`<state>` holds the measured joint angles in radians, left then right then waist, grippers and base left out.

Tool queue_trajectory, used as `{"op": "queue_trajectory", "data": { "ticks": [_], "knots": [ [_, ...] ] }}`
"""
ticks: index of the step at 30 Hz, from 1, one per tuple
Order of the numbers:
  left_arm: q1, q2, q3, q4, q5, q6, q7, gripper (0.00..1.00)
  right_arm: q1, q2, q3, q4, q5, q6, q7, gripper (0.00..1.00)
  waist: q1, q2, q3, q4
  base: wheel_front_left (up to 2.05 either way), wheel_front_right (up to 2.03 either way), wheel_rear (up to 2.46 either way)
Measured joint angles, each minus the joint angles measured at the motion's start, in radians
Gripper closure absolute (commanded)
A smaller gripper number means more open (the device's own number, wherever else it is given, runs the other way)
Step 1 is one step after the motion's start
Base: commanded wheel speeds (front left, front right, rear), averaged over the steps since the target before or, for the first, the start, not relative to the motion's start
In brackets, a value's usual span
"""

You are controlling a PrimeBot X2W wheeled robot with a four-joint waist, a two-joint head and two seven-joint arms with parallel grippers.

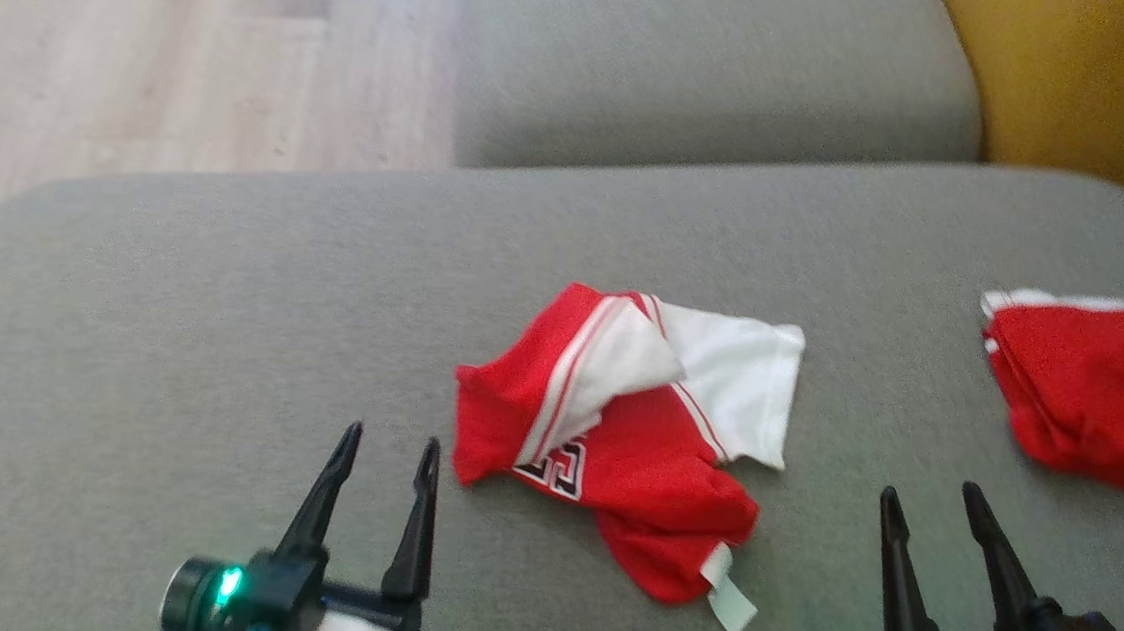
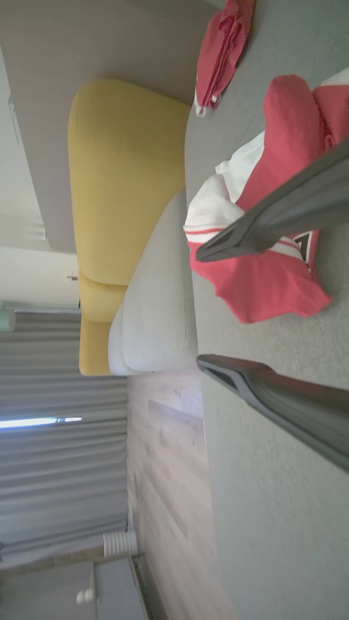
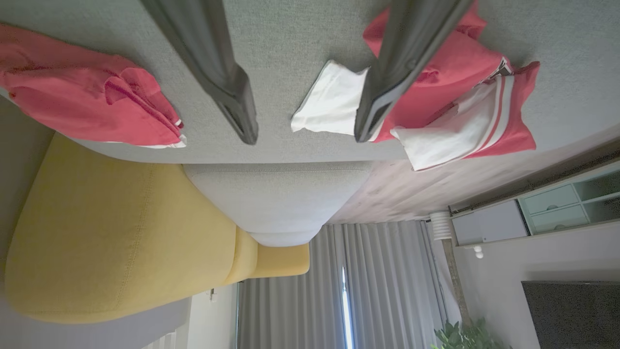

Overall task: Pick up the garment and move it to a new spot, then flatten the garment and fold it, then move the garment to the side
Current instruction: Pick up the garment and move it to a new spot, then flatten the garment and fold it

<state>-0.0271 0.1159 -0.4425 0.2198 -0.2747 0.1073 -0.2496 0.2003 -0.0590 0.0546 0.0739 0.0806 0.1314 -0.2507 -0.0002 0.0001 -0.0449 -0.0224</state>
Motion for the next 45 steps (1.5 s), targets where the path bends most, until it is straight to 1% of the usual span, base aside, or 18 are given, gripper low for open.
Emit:
{"op": "queue_trajectory", "data": {
  "ticks": [1,5,8,10,12,18,28,34,45],
  "knots": [
    [0.027,-0.002,0.015,-0.027,0.021,0.008,0.0,0.0,0.004,0.003,-0.008,0.0,0.0,0.0,0.0,0.0,0.0,0.0,-0.011,0.013,0.0,0.0,0.0],
    [0.15,-0.013,0.07,-0.144,0.082,0.017,-0.003,0.0,0.03,0.013,-0.036,0.006,0.0,0.0,0.0,0.0,0.0,0.0,-0.056,0.074,0.0,0.0,0.0],
    [0.218,-0.02,0.09,-0.182,0.108,0.018,-0.003,0.0,0.052,0.014,-0.04,0.015,-0.002,0.0,0.0,0.0,-0.0001,0.0,-0.075,0.102,0.0,0.0,0.0],
    [0.255,-0.023,0.099,-0.198,0.126,0.026,-0.003,0.0,0.064,0.015,-0.045,0.02,-0.003,0.0,0.0,0.0,-0.0001,0.0,-0.083,0.116,0.0,0.0,0.0],
    [0.276,-0.022,0.104,-0.202,0.165,0.027,-0.003,0.0,0.068,0.015,-0.048,0.023,-0.003,0.0,0.0,0.0,0.0,0.0,-0.086,0.125,0.0,0.0,0.0],
    [0.282,-0.024,0.117,-0.219,0.198,0.026,-0.003,0.0,0.07,0.016,-0.048,0.029,-0.003,0.0,0.0,0.0,0.0001,0.0,-0.081,0.131,0.0,0.0,0.0],
    [0.282,-0.03,0.134,-0.219,0.209,0.023,-0.003,0.0,0.071,0.016,-0.041,0.036,-0.003,0.0,0.0,0.0,0.0002,0.0,-0.076,0.121,0.0,0.0,0.0],
    [0.283,-0.032,0.147,-0.219,0.211,0.007,-0.003,0.0,0.071,0.016,-0.031,0.046,-0.003,0.0,0.0,0.0,0.0002,0.0,-0.08,0.107,0.0,0.0,0.0],
    [0.29,-0.034,0.154,-0.216,0.22,-0.003,-0.003,0.0,0.073,0.016,-0.025,0.053,-0.003,0.0,0.0,0.0,0.0002,0.0,-0.088,0.104,0.0,0.0,0.0]
  ]
}}
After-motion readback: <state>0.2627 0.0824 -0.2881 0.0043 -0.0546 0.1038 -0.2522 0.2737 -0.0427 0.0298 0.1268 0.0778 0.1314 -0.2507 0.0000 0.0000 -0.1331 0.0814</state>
